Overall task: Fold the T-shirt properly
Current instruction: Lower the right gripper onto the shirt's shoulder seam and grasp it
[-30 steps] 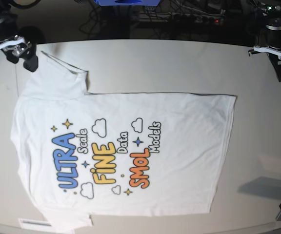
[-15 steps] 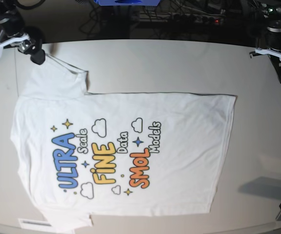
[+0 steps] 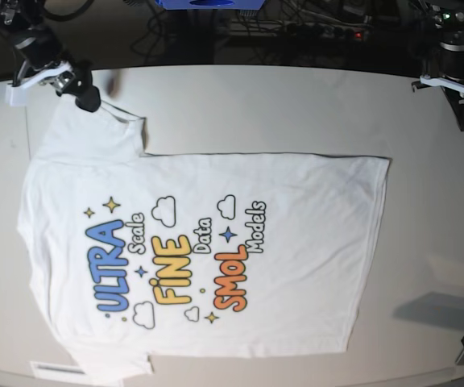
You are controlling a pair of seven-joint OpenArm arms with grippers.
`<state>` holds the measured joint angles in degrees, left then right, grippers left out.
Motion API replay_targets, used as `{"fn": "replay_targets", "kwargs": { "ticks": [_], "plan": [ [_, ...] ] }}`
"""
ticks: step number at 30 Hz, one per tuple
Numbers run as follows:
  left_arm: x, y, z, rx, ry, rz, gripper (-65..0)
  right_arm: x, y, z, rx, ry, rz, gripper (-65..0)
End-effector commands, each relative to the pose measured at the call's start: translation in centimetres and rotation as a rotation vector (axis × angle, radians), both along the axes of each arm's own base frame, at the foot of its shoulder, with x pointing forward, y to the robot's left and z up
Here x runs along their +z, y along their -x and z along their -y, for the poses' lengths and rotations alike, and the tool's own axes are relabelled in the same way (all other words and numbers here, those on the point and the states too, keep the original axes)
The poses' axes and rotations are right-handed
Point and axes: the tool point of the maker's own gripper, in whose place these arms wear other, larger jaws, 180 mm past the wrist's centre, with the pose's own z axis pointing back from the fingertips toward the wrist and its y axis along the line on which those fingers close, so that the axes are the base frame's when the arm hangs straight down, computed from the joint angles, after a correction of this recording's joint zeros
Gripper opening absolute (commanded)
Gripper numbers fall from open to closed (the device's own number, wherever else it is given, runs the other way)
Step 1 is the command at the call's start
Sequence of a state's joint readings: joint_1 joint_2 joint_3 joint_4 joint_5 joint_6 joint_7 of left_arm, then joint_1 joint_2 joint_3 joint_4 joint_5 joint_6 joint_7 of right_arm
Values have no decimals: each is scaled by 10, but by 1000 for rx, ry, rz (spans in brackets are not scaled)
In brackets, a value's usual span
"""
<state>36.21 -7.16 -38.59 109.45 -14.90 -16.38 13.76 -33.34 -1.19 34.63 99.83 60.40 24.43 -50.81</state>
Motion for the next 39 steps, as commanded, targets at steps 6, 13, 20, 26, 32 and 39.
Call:
{"fn": "replay_targets", "kwargs": {
  "ticks": [6,13,20,26,32,39],
  "plan": [
    [1,2,-12,7,-21,1,-650,-5,4,1,15,12,-35,-386],
    [1,2,-16,1,-31,-9,-650,0,-7,3,10,16,-6,-322],
    [1,2,-16,2,-32,-9,-650,-1,-15,9,22,60,-6,-309],
    [1,2,-16,2,-32,-9,-650,-6,-18,12,34,107,-24,-310],
    [1,2,-16,2,-32,-9,-650,-2,-16,43,-45,144,-26,-310],
    [2,1,-16,2,-32,-5,-650,-15,-9,42,-50,119,-61,-312]
  ]
}}
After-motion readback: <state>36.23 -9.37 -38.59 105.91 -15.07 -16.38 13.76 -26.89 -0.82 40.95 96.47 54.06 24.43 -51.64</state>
